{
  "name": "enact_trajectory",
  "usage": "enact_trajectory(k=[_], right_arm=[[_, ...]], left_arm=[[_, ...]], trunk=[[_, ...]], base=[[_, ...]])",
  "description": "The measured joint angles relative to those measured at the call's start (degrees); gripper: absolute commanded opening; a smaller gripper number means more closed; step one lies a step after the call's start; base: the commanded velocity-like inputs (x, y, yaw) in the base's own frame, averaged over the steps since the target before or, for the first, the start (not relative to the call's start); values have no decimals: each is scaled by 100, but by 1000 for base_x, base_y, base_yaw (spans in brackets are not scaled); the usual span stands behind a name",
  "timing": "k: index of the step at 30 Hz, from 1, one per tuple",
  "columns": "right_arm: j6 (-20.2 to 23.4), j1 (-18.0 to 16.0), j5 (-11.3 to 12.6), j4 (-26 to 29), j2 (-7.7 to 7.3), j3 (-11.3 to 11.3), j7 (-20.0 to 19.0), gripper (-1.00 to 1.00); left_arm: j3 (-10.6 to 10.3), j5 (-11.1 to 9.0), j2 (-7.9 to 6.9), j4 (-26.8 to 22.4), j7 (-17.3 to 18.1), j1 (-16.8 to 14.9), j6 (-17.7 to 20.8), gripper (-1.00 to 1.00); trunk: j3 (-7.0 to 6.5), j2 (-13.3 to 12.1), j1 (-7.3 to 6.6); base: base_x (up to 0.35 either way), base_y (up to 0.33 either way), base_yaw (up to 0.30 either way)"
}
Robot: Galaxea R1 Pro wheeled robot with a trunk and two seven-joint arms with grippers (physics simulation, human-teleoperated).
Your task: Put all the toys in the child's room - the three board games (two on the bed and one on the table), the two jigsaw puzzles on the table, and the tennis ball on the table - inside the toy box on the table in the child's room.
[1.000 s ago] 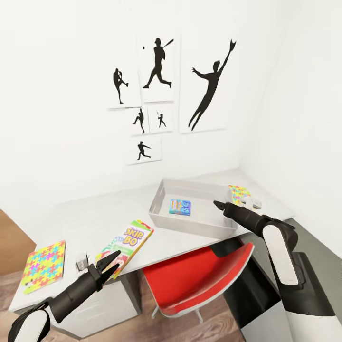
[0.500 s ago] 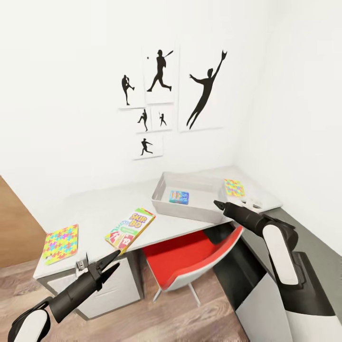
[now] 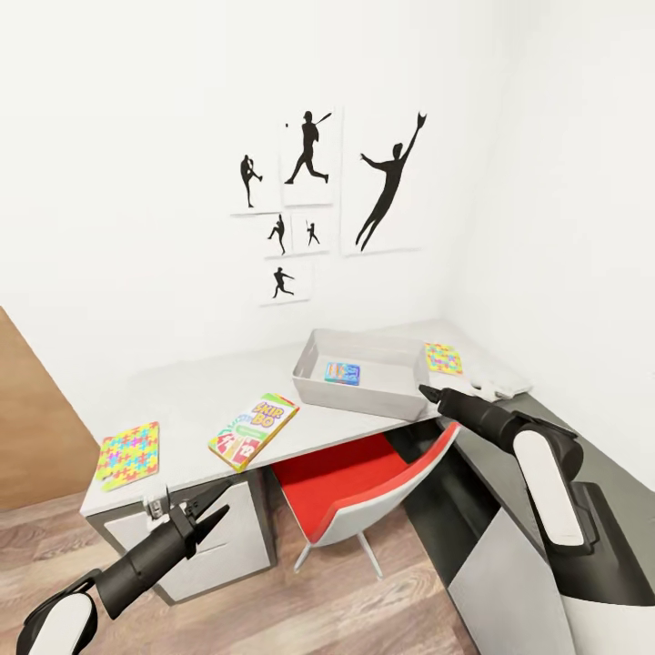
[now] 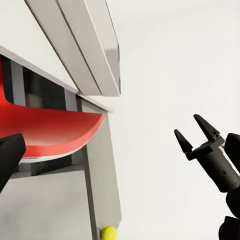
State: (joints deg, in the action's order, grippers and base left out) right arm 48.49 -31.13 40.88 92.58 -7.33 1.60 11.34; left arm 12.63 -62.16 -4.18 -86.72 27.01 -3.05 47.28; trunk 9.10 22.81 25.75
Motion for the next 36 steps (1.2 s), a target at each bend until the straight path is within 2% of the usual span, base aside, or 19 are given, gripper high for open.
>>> enact_trajectory(k=[2,10,21,27,36], right_arm=[[1,20,-2,0,-65,10,1,100],[0,69,-1,0,-148,32,0,100],[-14,353,-4,-3,-183,55,1,100],[41,459,-28,-164,-189,34,-9,100],[41,459,-27,-360,-189,34,-10,100]], left_arm=[[1,7,1,15,-10,-2,-3,100],[3,49,6,39,-23,-5,-7,100],[2,226,34,48,-24,-16,-7,100],[-34,217,6,75,-1,144,-1,100],[-34,215,6,75,-1,145,-1,100]], trunk=[[-18,0,0],[-92,0,-1],[-150,-1,-1],[-153,-1,-1],[-153,-1,-1]], base=[[-29,0,0],[-15,0,0],[-4,0,0],[0,0,0],[0,0,0]])
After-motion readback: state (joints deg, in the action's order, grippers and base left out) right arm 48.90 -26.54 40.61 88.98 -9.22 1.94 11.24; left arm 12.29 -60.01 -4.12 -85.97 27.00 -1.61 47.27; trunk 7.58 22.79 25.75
